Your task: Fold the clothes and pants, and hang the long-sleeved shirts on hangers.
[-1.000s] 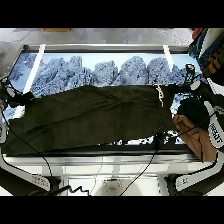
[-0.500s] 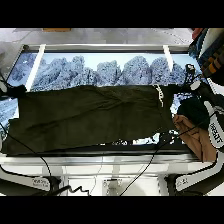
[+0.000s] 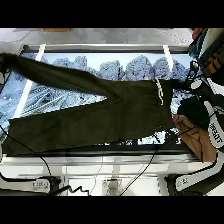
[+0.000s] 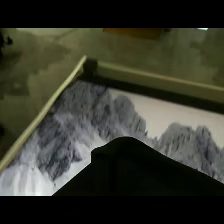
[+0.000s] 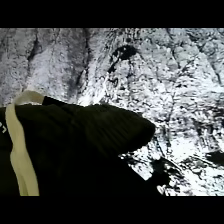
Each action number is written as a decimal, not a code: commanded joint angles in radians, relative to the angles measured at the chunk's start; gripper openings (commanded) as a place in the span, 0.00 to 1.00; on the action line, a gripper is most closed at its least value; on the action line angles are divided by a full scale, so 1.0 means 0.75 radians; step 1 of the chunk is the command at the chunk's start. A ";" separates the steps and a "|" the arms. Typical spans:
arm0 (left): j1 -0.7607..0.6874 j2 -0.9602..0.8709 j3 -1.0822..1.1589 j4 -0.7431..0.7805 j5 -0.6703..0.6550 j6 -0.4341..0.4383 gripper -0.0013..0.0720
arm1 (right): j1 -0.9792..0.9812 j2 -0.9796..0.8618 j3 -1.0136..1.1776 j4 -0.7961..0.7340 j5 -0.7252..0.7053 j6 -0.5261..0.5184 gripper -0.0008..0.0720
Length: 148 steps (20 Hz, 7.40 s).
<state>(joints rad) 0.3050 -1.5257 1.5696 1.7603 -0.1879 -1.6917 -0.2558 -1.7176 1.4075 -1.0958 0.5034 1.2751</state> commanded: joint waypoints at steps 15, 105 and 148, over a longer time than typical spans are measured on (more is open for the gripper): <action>-0.088 1.298 -1.613 -0.303 -0.623 0.297 0.04 | 0.000 0.001 0.002 0.021 -0.025 -0.001 0.05; 0.274 0.179 -0.191 -0.575 -0.637 0.694 0.04 | -0.127 0.410 -0.254 -0.134 0.056 0.058 0.05; -0.186 -0.488 -0.121 -1.037 0.811 0.550 0.98 | 0.047 -0.032 -0.126 0.126 -0.990 0.215 0.97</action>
<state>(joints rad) 0.1688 -1.9106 1.4548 0.9913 0.4740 -1.2324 -0.2188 -1.7458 1.2736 -0.9977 -0.3290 1.4441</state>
